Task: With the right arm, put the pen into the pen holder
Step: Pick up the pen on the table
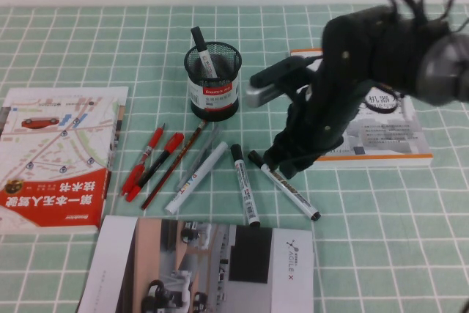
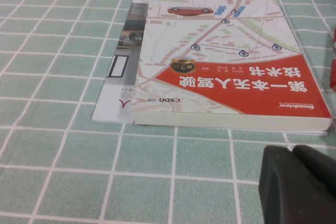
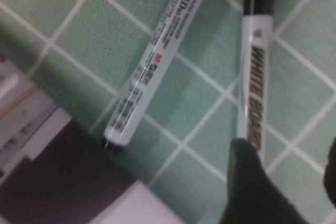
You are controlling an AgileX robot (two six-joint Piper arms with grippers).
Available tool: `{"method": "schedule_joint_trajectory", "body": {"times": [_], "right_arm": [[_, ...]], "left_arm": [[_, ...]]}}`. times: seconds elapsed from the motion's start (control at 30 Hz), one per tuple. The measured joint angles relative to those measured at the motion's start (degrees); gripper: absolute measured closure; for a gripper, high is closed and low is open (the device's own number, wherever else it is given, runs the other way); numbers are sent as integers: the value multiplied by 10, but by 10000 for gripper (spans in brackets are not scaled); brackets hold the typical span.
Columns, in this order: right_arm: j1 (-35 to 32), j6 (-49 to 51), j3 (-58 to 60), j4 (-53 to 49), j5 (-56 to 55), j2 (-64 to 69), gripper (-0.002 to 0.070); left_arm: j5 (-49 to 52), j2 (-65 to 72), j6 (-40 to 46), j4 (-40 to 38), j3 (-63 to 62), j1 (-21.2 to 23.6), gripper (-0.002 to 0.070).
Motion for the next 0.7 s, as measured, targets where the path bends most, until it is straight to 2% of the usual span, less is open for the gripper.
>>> {"method": "schedule_joint_trajectory", "body": {"times": [0.2,0.4,0.7], "right_arm": [[1,-24,-31,0,2,60,368],[6,-72,-61,0,2,107,365],[7,-81,-103,4,14,141,365]], "left_arm": [[0,0,0,0,0,0,679],[0,0,0,0,0,0,679],[0,0,0,0,0,0,679]]}}
